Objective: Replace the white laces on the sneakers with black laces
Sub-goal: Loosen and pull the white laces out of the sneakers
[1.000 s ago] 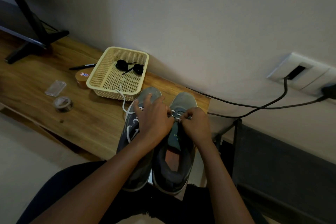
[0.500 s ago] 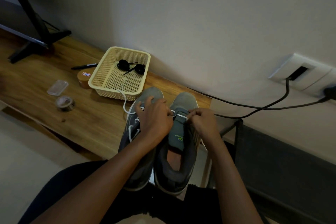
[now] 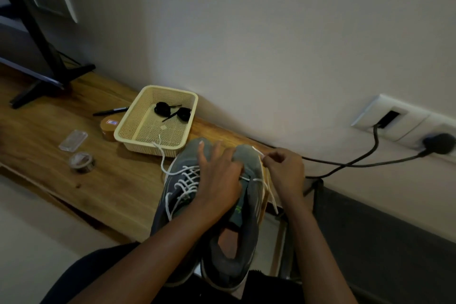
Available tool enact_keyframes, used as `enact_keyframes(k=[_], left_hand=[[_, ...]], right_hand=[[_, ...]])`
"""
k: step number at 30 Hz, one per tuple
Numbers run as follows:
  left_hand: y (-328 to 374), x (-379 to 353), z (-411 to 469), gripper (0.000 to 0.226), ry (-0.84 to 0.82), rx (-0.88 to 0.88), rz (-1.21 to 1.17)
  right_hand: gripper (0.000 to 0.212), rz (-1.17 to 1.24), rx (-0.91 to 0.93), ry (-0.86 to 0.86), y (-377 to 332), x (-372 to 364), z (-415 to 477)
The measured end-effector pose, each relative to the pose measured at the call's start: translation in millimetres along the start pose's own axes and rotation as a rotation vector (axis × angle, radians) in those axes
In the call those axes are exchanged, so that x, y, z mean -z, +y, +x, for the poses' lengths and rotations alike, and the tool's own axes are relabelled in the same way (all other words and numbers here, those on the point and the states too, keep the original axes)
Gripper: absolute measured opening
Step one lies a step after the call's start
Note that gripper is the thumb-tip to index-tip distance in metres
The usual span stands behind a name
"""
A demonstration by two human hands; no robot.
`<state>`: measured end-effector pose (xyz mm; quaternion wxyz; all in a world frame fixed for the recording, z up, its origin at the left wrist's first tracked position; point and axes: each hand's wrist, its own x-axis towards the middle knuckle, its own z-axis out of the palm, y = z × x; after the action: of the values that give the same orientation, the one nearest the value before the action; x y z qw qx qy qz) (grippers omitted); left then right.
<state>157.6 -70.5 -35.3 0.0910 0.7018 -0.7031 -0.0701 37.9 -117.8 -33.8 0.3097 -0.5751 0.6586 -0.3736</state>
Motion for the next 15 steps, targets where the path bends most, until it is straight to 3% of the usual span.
enact_keyframes(k=[4,7,12,15], left_hand=[[5.0,-5.5,18.9,0.025,-0.077,-0.02,0.043],[1.2,-12.8,21.7,0.021,-0.099,0.012,-0.004],[-3.5,-19.1,24.3,0.018,-0.09,0.063,-0.028],[-1.9,-19.5,23.4,0.02,-0.097,0.066,-0.032]], right_hand=[[0.026,0.025,0.095,-0.118,-6.2,-13.6,13.5],[0.033,0.012,0.053,-0.252,6.9,-9.6,19.7],[0.013,-0.089,-0.001,-0.168,18.1,5.7,18.4],[0.035,-0.287,-0.024,-0.343,17.6,8.6,10.8]])
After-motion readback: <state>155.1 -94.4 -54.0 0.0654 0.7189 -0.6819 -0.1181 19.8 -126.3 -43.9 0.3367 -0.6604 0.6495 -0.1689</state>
